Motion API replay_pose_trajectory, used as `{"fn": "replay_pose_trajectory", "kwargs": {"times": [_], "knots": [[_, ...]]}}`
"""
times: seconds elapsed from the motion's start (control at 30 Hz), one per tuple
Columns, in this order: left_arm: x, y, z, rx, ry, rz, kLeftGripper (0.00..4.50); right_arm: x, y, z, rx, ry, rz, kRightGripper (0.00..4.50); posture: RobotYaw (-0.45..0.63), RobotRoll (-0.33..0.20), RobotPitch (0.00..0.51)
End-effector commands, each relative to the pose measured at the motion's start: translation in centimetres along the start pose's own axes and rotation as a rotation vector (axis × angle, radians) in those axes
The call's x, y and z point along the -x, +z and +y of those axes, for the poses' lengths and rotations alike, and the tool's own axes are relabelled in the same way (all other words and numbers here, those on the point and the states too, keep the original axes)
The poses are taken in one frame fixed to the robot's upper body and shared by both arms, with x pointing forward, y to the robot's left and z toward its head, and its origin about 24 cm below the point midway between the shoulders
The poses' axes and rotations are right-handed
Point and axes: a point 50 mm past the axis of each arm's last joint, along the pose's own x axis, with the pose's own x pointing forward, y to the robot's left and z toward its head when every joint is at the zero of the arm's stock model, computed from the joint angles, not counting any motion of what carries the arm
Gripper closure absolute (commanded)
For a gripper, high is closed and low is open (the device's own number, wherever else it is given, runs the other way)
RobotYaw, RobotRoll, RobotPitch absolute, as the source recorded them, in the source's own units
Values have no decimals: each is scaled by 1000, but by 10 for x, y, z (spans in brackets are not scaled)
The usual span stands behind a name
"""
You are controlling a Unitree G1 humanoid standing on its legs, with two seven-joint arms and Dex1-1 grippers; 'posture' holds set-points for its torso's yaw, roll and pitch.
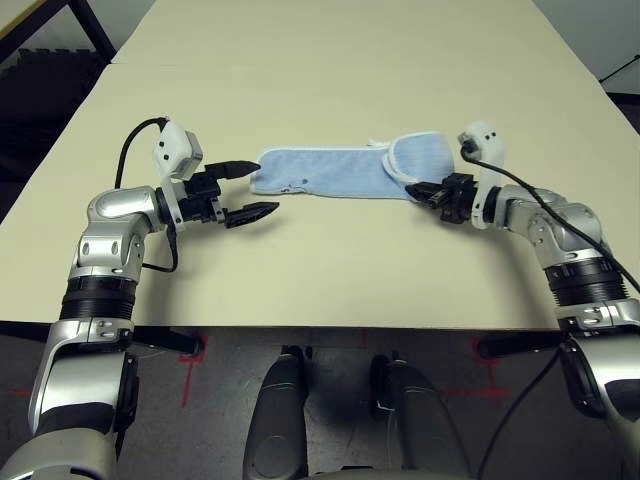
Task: Fold the towel and set it aside.
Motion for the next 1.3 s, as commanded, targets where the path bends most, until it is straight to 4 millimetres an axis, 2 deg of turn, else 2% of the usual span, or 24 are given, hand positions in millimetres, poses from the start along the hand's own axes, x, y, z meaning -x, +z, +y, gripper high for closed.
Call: {"fn": "replay_pose_trajectory", "kwargs": {"times": [0.03, 0.2, 0.3, 0.33, 0.47, 0.57, 0.67, 0.7, 0.8, 1.03, 1.17, 1.3], "knots": [[2, -2, -3, -1, -5, 26, 0, -3, 4, 3, -38, 2, -23, 3089, 26, 0, 179], [2, -3, -3, 2, -1, 30, 0, 3, 9, 3, -12, 57, -46, 1209, 25, 0, 178], [2, -3, -4, 3, -1, 32, 0, 19, 14, 0, 95, 164, -68, 155, 21, 0, 175], [2, -3, -4, 3, -2, 32, 0, 25, 16, -1, 126, 189, -75, 22, 21, 0, 175], [3, -4, -3, 3, -4, 35, 0, 46, 27, -16, 297, 209, -171, 22, 13, 0, 175], [2, -4, -4, 5, -8, 37, 0, 58, 29, -33, 334, 179, -250, 22, 11, 0, 177], [2, -4, -5, 9, -11, 36, 0, 67, 17, -43, 524, 221, -211, 22, 14, 0, 181], [1, -5, -6, 11, -13, 36, 0, 68, 13, -47, 537, 216, -213, 22, 17, 0, 183], [2, -6, -9, 29, -2, 31, 0, 69, 2, -55, 564, 213, -202, 22, 32, 0, 187], [6, -9, -13, 77, 120, 5, 0, 65, -9, -56, 602, 248, -180, 22, 66, 0, 180], [0, 6, -9, 233, 247, -87, 0, 62, -14, -55, 644, 284, -117, 22, 104, 0, 177], [0, 17, -12, 464, 219, -104, 0, 58, -10, -54, 639, 276, -124, 22, 107, 0, 175]]}}
